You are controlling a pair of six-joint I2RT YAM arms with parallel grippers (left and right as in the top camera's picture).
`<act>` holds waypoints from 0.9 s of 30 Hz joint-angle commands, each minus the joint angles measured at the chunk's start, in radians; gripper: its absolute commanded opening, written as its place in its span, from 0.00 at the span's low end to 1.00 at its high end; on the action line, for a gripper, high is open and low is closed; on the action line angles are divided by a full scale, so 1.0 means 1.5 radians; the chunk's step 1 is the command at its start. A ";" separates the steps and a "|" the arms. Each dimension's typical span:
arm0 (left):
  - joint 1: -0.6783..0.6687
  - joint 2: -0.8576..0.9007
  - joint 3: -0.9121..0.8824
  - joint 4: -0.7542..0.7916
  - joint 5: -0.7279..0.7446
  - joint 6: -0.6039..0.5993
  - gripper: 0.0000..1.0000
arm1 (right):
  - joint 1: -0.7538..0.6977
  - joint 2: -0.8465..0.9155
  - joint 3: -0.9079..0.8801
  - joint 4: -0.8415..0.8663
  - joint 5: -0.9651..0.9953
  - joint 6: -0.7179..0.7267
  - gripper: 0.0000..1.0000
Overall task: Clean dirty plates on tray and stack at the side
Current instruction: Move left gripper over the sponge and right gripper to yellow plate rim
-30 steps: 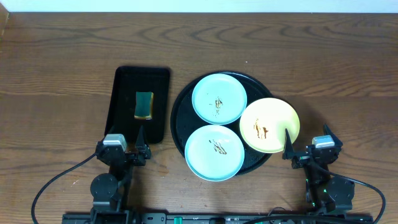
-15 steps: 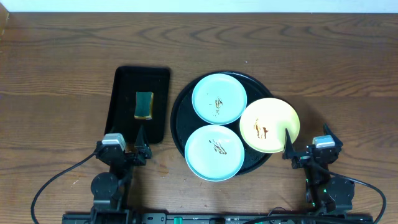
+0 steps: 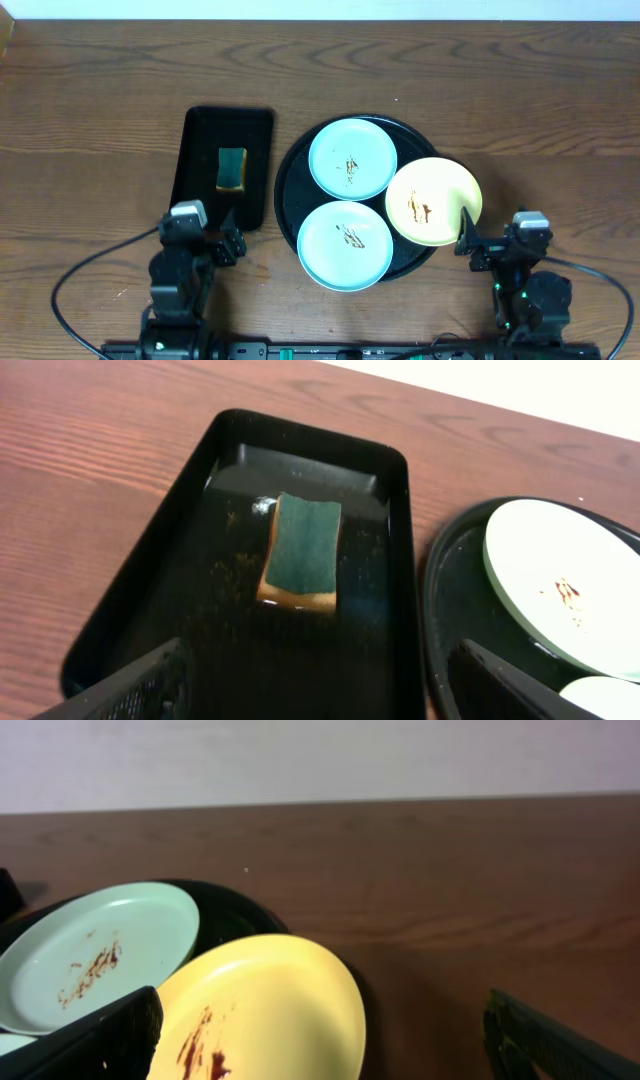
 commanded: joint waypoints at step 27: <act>0.003 0.470 0.512 -0.345 0.062 0.022 0.82 | 0.003 0.652 0.517 -0.335 -0.016 -0.015 0.99</act>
